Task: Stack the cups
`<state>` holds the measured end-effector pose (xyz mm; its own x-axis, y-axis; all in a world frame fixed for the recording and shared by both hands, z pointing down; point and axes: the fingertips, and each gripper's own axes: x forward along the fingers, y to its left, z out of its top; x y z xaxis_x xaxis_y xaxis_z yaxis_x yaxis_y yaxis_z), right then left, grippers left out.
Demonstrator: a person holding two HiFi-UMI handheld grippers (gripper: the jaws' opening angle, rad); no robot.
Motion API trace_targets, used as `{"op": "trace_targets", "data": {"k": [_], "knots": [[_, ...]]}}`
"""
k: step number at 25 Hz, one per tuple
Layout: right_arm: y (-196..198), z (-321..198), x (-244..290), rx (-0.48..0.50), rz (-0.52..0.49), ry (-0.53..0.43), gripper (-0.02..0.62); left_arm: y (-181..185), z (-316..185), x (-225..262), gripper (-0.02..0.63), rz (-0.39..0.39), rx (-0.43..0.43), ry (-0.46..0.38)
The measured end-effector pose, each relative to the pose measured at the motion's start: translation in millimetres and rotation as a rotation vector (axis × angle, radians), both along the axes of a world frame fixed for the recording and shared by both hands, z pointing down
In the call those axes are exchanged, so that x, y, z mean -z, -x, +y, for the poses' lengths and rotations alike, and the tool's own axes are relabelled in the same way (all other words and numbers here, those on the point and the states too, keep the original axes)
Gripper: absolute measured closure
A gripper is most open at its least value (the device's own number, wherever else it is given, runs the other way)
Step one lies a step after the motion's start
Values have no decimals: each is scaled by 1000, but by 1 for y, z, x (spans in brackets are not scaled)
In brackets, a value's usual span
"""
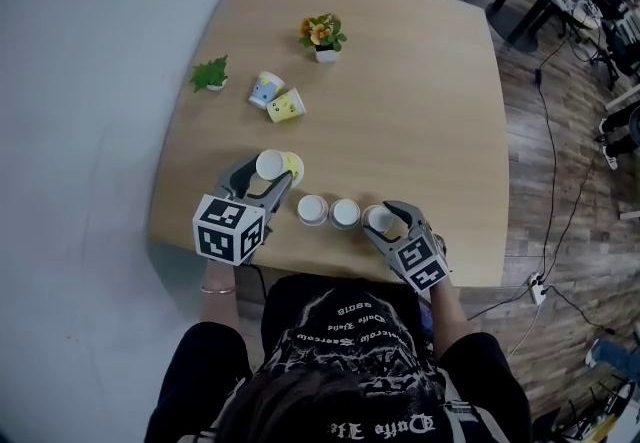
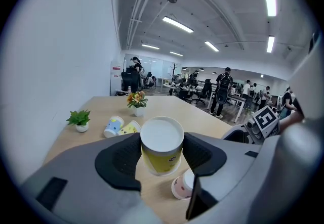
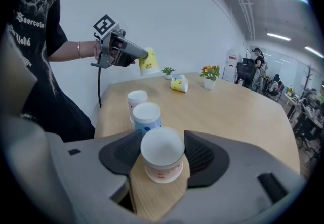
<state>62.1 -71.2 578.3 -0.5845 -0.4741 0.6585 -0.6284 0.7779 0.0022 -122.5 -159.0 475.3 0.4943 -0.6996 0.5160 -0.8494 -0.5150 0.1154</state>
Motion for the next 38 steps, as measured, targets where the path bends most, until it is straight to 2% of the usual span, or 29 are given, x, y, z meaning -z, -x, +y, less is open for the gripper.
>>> {"op": "trace_targets", "data": {"k": [6,8,10,13,16,19,27,34,38], "knots": [[-2,0,1,-20,-50,16,321,-16,8,12,345,1,-67,-10],[-2,1,7,-20,-94,32,262,-22,10,17,345,14,-95,-25],[-3,1,14,-20,-130,35,259,-28,15,21,345,37,-134,-27],[-9,-3,23,-55,-168,15,259,-43,29,26,345,49,-242,-5],[-21,-7,30,-106,-175,-14,259,-60,45,26,345,12,-365,14],[-34,-7,33,-139,-155,-34,259,-72,54,18,345,-35,-435,33],[-58,-3,33,-217,-159,-40,259,-94,66,-5,344,-96,-503,74],[-70,-6,34,-253,-164,-46,259,-100,71,-33,344,-205,-538,112],[-74,-8,35,-260,-159,-51,259,-99,70,-38,342,-214,-509,119]]}}
